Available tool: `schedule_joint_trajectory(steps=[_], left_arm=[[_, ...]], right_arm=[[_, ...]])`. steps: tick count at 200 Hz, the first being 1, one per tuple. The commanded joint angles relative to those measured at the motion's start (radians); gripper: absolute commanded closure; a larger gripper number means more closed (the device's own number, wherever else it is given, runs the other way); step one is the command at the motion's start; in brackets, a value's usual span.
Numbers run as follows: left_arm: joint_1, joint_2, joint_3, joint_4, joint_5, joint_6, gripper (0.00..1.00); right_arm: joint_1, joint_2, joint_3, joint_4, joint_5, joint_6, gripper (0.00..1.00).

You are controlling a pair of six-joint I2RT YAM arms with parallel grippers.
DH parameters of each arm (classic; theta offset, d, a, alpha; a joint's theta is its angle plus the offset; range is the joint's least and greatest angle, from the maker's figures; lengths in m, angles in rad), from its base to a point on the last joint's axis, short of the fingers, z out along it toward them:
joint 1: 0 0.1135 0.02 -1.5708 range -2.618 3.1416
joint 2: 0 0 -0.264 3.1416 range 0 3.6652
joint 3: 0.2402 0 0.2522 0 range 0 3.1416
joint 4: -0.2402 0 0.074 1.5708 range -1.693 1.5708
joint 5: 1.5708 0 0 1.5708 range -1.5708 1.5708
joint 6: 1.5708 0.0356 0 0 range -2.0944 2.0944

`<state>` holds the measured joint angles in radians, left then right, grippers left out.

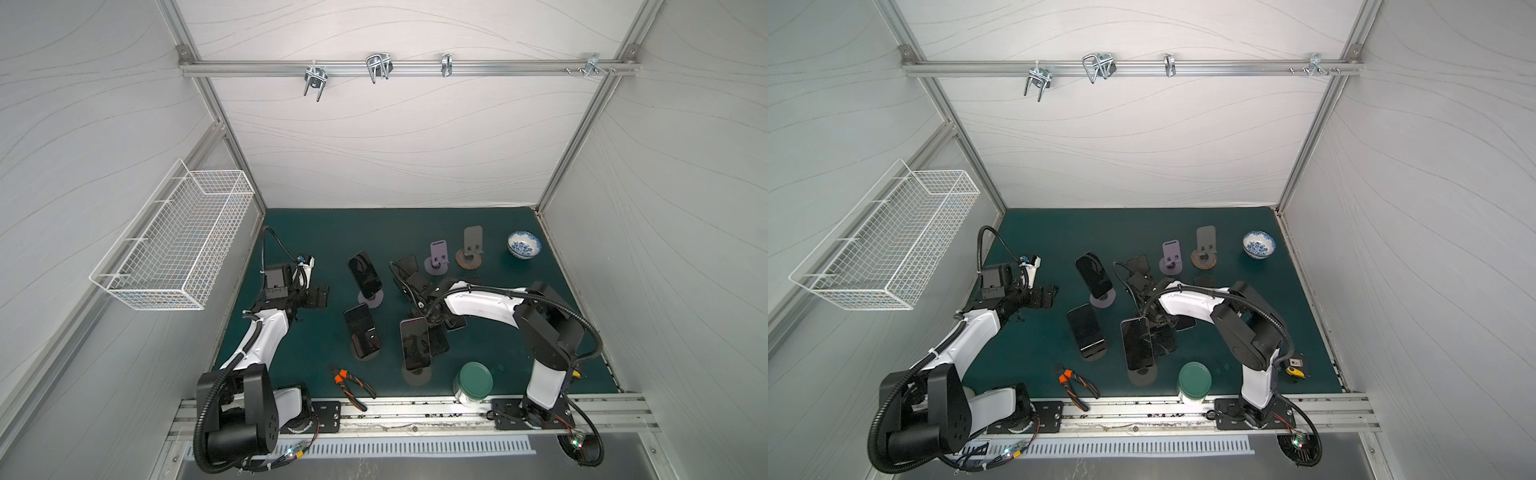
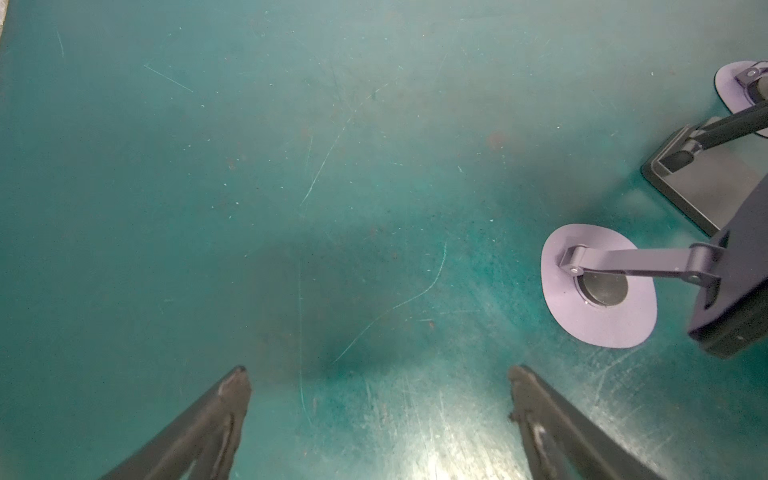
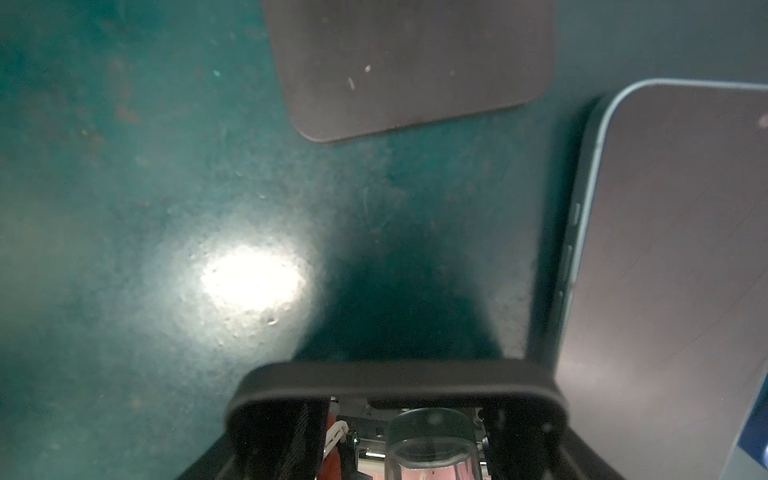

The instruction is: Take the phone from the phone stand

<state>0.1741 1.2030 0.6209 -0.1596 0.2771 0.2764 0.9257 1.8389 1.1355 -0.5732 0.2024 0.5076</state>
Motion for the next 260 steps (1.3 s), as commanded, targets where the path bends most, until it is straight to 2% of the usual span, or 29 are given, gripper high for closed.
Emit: schedule_joint_trajectory(steps=[1, 142, 181, 260], left_arm=[[-0.001, -0.013, 0.022, 0.023, 0.002, 0.007, 0.01], [-0.001, -0.016, 0.019, 0.023, 0.002, 0.007, 0.01], [-0.002, -0.017, 0.018, 0.023, 0.003, 0.007, 0.01], [-0.001, -0.019, 0.016, 0.024, 0.007, 0.010, 0.01]], right_arm=[[0.021, 0.117, -0.044, 0.029, -0.001, 0.010, 0.22], [0.022, 0.108, -0.043, 0.021, 0.005, 0.008, 0.20], [0.025, 0.073, -0.031, 0.004, 0.016, 0.006, 0.17], [0.024, -0.003, 0.028, -0.025, 0.034, -0.007, 0.17]])
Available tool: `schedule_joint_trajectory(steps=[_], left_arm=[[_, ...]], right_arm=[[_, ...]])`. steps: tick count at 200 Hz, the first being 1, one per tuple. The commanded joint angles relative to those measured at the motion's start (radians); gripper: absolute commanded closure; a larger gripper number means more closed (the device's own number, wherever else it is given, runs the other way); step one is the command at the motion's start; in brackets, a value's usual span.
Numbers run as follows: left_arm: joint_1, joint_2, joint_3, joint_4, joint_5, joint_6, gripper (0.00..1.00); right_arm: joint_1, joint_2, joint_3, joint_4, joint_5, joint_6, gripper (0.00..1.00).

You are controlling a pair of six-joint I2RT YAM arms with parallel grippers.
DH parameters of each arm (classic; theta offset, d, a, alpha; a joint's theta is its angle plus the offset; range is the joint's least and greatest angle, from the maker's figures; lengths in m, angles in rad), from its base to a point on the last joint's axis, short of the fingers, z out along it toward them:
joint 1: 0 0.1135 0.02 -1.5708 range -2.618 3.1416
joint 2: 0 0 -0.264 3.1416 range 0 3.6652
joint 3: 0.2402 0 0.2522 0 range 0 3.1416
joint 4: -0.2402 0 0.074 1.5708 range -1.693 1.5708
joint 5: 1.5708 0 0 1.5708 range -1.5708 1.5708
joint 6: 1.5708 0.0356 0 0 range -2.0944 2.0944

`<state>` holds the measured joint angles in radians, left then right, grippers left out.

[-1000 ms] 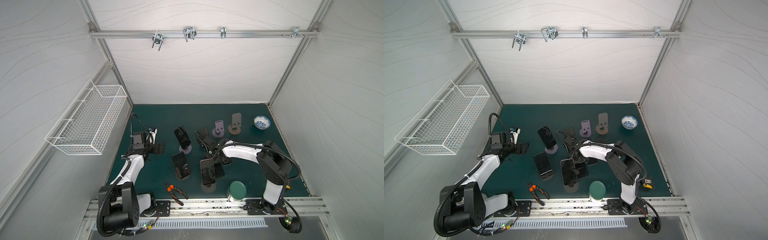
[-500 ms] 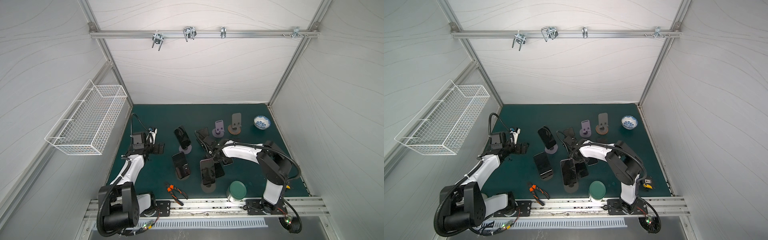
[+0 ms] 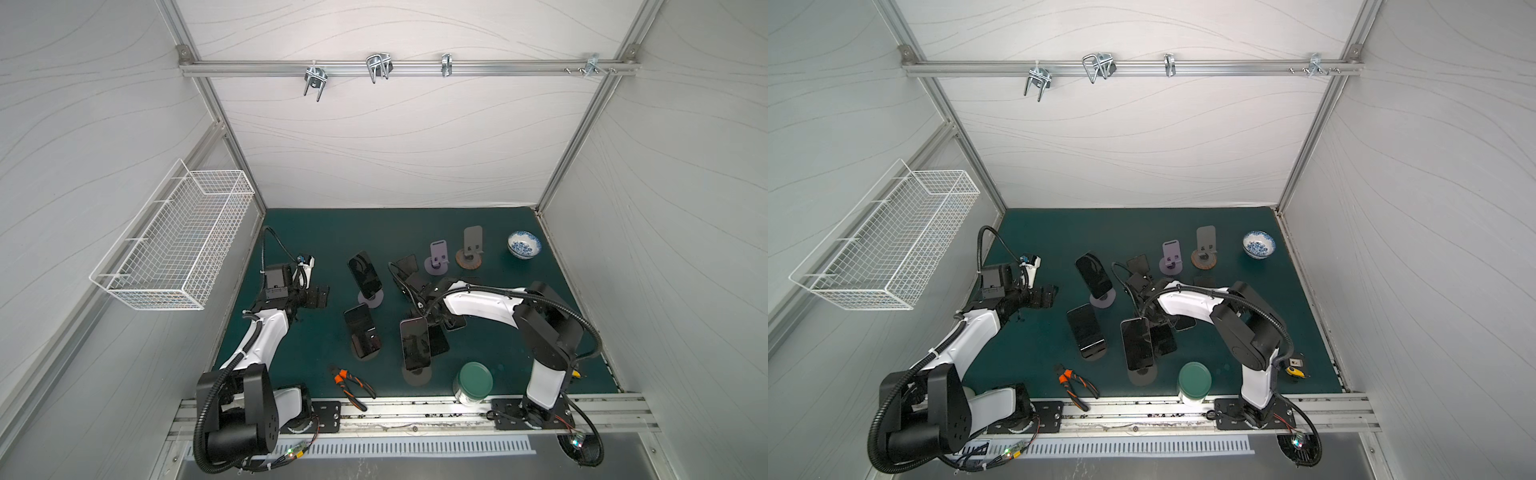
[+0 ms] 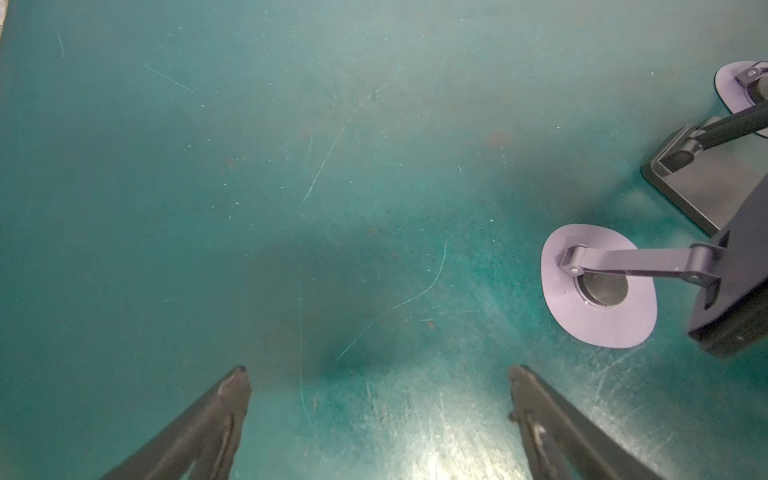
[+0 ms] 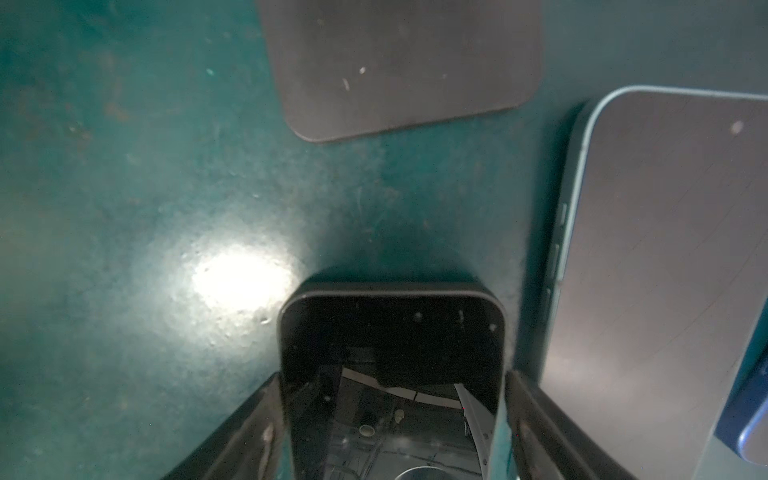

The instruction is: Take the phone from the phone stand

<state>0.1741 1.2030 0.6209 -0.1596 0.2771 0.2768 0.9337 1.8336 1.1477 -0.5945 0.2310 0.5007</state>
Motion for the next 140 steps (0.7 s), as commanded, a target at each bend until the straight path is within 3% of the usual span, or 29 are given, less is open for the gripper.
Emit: schedule_joint_trajectory(steps=[1, 140], left_arm=[[-0.001, -0.019, 0.016, 0.024, 0.007, 0.009, 0.01], [-0.001, -0.031, 0.009, 0.029, 0.012, 0.012, 0.01]], right_arm=[[0.016, 0.001, 0.017, -0.004, 0.005, 0.000, 0.17], [-0.007, -0.160, 0.078, -0.035, 0.106, -0.054, 0.18]])
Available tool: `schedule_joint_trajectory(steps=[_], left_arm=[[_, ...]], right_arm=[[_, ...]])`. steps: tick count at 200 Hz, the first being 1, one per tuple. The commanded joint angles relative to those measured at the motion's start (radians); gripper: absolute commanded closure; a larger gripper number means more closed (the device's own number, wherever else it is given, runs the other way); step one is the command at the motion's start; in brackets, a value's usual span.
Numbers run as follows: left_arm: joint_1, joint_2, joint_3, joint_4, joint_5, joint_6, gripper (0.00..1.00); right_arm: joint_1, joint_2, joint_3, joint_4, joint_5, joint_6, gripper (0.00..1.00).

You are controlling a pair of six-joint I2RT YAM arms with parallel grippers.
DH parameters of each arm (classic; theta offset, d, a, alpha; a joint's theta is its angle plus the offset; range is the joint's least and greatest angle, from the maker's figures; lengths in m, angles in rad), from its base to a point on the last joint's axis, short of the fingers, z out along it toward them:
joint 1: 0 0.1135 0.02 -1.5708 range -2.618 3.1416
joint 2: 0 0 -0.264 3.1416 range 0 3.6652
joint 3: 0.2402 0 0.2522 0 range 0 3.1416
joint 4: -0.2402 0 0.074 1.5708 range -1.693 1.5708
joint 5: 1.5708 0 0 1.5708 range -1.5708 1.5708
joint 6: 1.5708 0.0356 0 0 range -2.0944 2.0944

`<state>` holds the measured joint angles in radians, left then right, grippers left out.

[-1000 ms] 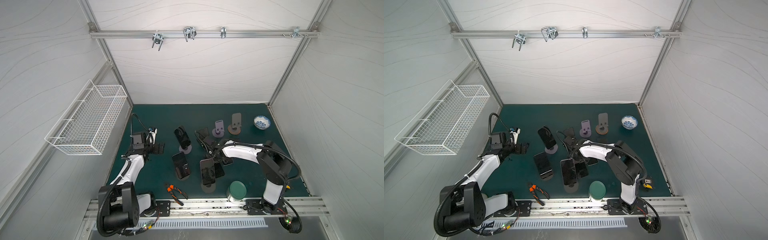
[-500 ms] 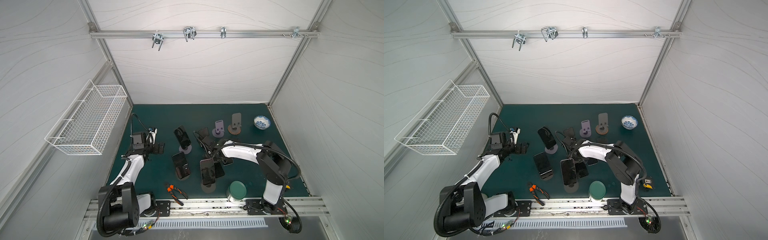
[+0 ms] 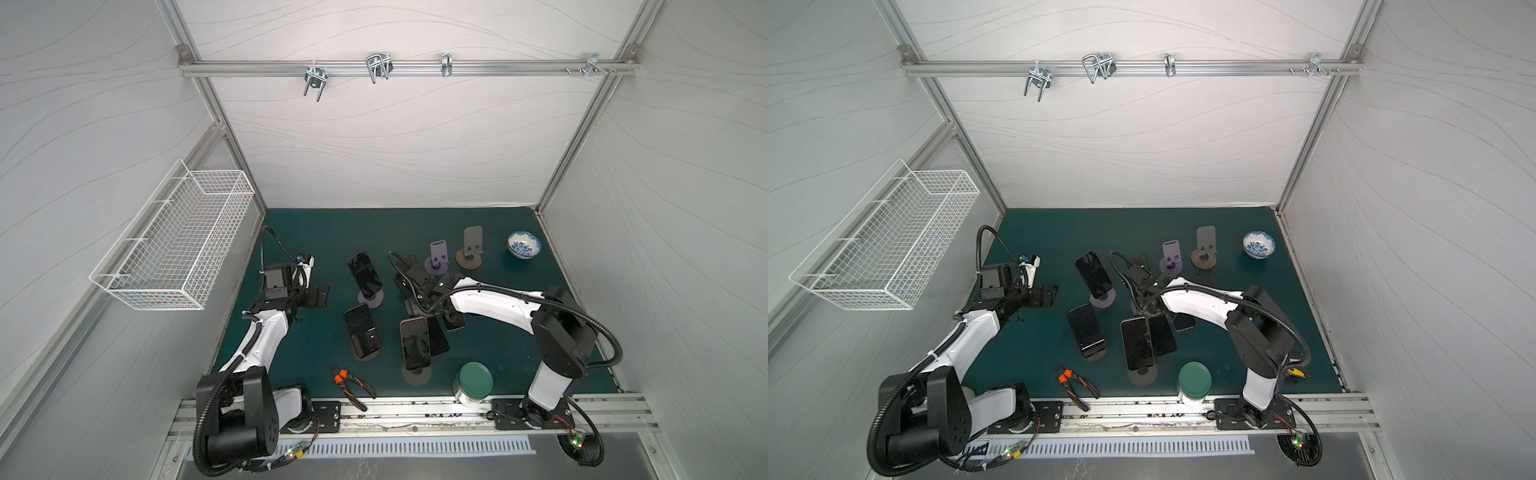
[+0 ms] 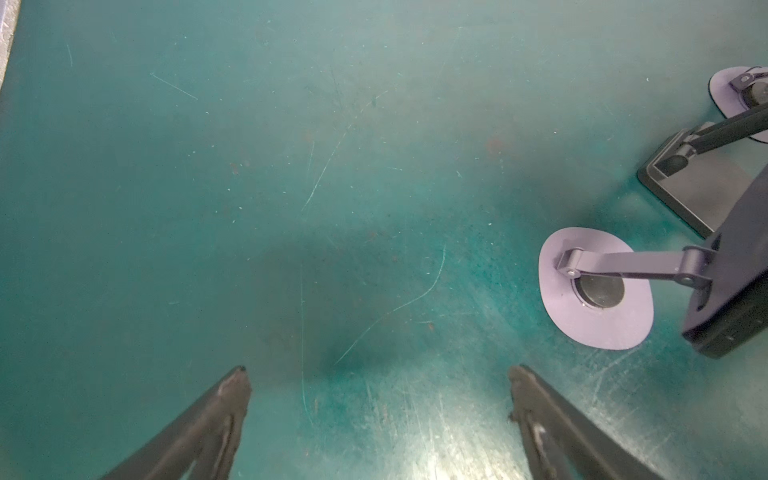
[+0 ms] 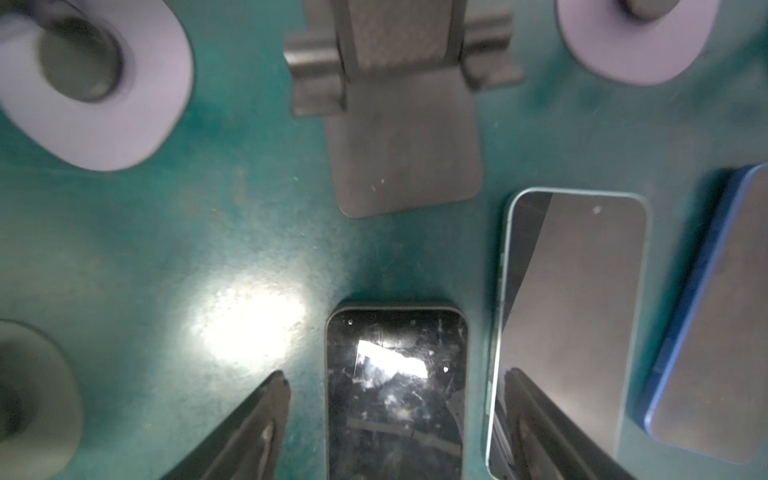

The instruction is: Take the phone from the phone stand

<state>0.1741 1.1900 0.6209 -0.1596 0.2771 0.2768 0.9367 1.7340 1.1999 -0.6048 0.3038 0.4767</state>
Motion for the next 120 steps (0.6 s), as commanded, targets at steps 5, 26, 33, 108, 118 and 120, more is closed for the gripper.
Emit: schedule_joint_trajectory(steps=[5, 26, 33, 108, 118, 120], left_arm=[[-0.001, -0.018, 0.008, 0.029, 0.011, 0.011, 0.01], [-0.001, -0.017, 0.010, 0.027, 0.011, 0.012, 0.01], [-0.001, -0.016, 0.010, 0.028, 0.011, 0.012, 0.01], [-0.001, -0.015, 0.010, 0.026, 0.014, 0.011, 0.01], [-0.001, -0.014, 0.011, 0.026, 0.016, 0.012, 0.01], [-0.001, -0.015, 0.011, 0.027, 0.016, 0.011, 0.01]], right_arm=[[-0.014, -0.068, 0.026, -0.021, 0.035, -0.035, 0.18], [-0.036, -0.094, 0.026, -0.005, 0.027, -0.053, 0.17], [-0.045, -0.099, 0.029, 0.004, 0.014, -0.060, 0.17], [-0.074, -0.121, 0.081, 0.050, -0.005, -0.125, 0.13], [-0.079, -0.137, 0.087, 0.042, -0.006, -0.138, 0.12], [-0.080, -0.138, 0.089, 0.039, -0.006, -0.140, 0.12]])
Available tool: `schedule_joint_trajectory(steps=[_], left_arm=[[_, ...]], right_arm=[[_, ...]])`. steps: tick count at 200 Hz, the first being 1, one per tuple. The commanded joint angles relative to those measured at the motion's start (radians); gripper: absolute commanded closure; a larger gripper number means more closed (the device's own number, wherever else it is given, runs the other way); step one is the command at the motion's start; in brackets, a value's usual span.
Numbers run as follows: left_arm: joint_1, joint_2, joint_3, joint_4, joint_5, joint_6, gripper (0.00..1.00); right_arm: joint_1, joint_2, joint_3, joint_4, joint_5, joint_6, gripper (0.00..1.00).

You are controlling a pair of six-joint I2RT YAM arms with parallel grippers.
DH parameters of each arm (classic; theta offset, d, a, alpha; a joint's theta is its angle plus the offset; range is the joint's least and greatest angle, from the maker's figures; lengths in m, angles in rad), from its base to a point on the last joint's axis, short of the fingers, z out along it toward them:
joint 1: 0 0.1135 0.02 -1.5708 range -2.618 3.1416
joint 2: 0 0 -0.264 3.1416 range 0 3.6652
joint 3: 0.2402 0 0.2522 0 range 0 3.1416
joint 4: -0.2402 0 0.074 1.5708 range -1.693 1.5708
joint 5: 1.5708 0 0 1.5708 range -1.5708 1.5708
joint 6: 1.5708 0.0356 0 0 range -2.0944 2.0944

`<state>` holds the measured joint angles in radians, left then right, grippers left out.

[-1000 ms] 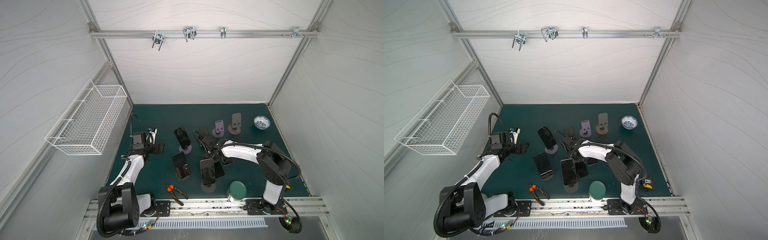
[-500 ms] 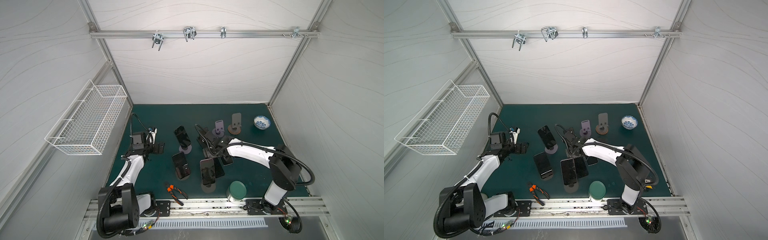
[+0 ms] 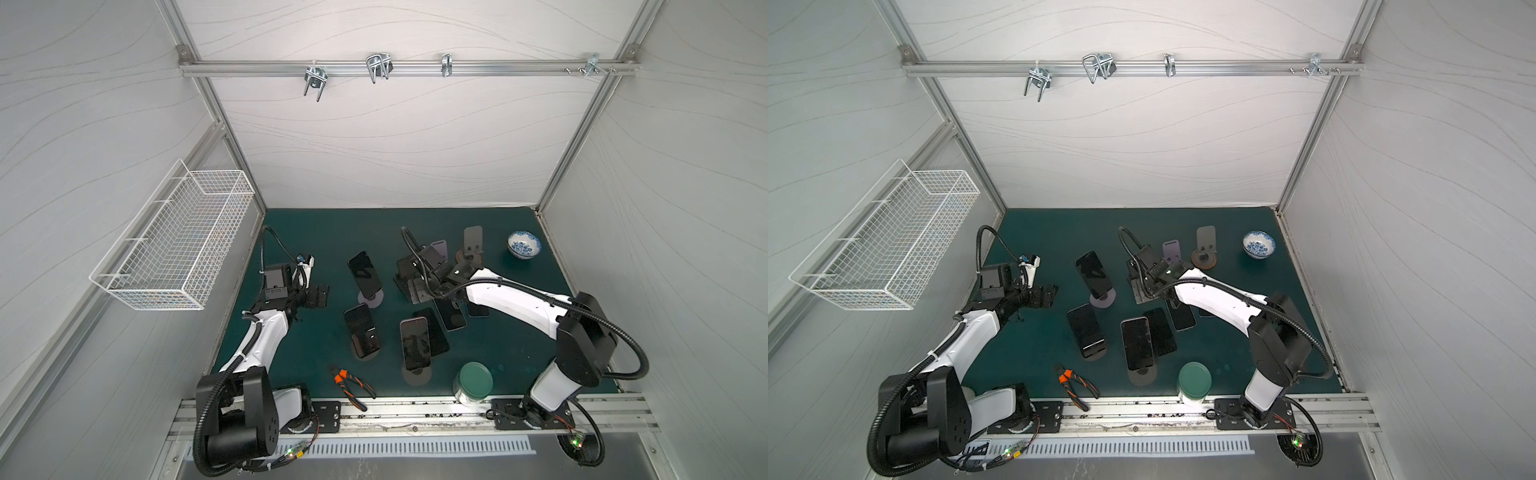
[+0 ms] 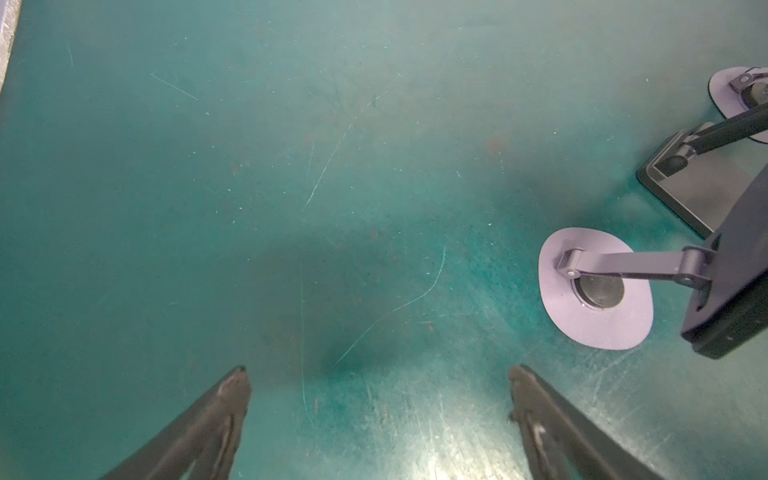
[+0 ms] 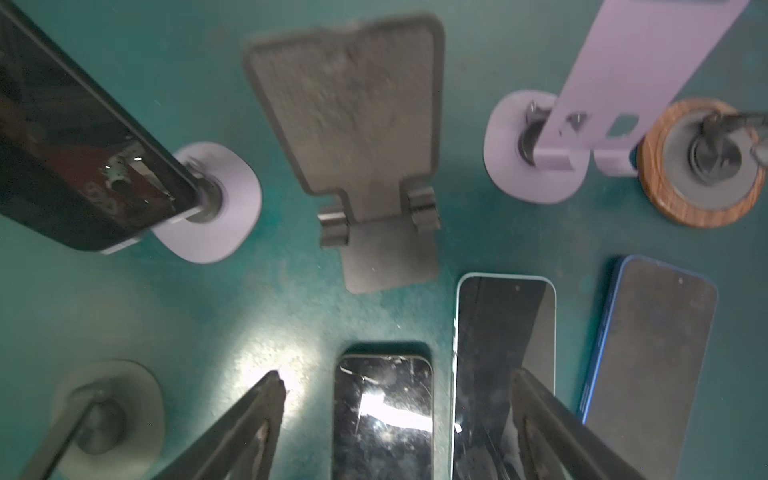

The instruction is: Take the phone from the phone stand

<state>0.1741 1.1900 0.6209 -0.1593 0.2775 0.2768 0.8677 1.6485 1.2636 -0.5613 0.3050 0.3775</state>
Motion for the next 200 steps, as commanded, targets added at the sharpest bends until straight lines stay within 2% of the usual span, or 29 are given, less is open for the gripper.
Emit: schedule_joint_trajectory(steps=[1, 45, 72, 97, 180, 200], left_arm=[[-0.002, -0.014, 0.011, 0.026, 0.015, 0.011, 0.01], [-0.001, -0.014, 0.013, 0.025, 0.012, 0.010, 0.01], [-0.001, -0.024, 0.005, 0.032, 0.011, 0.009, 0.01], [0.002, -0.024, 0.005, 0.033, 0.009, 0.004, 0.01], [0.009, -0.011, 0.054, -0.010, 0.009, 0.010, 0.01], [0.009, -0.024, 0.093, -0.056, 0.031, 0.014, 0.00]], right_arm=[[-0.011, -0.055, 0.027, -0.005, -0.007, -0.043, 0.11], [-0.013, -0.152, 0.009, -0.040, 0.028, -0.101, 0.07], [-0.012, -0.201, -0.022, -0.030, 0.023, -0.133, 0.01], [-0.015, -0.214, -0.025, -0.025, 0.005, -0.157, 0.01], [-0.021, -0.161, 0.049, 0.025, -0.166, -0.204, 0.01], [-0.024, -0.156, 0.050, 0.054, -0.250, -0.233, 0.01]])
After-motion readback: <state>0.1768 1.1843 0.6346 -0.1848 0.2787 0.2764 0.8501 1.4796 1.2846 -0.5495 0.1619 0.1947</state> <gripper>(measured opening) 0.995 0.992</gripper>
